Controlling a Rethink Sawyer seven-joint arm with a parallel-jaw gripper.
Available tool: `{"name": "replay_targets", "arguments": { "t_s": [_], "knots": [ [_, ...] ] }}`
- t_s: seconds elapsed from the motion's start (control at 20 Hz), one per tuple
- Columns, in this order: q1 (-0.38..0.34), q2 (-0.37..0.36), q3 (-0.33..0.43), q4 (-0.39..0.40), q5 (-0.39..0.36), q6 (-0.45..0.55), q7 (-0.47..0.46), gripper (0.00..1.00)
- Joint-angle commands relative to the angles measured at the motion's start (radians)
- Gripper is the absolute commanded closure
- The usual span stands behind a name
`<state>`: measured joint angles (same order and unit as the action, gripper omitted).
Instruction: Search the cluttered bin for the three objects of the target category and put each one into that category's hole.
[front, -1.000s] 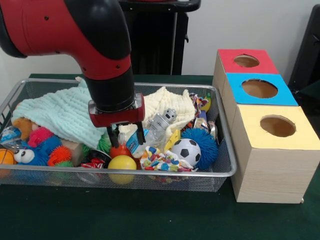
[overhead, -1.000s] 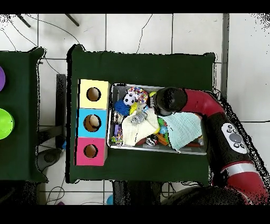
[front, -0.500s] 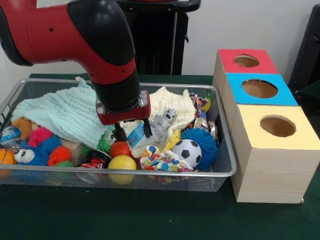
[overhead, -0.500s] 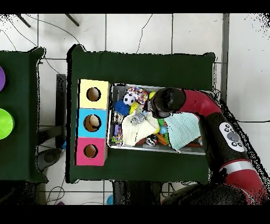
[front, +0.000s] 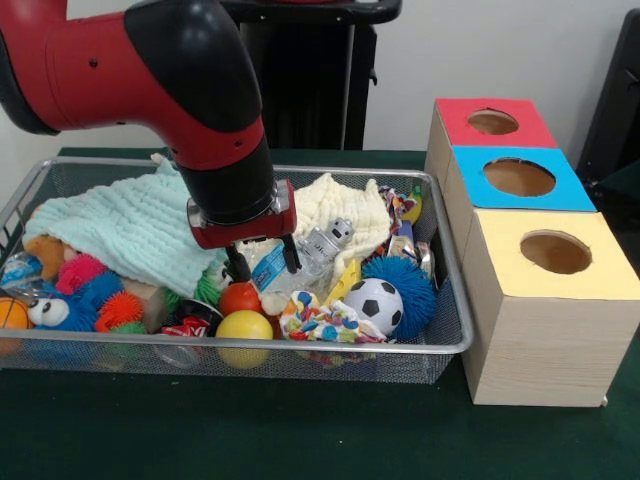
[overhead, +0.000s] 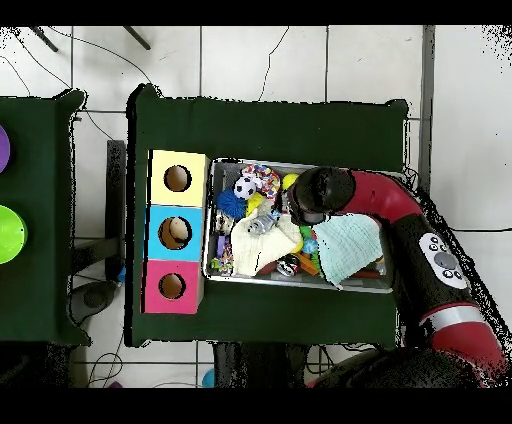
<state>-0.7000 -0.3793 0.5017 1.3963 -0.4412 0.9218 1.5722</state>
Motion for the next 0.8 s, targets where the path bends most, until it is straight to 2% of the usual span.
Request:
{"name": "replay_targets", "arguments": {
  "t_s": [0.05, 0.8],
  "knots": [
    [-0.022, 0.057, 0.065, 0.034, -0.053, 0.086, -0.296, 0.00],
    [-0.050, 0.077, 0.102, 0.052, -0.048, 0.052, -0.281, 0.00]
  ]
}}
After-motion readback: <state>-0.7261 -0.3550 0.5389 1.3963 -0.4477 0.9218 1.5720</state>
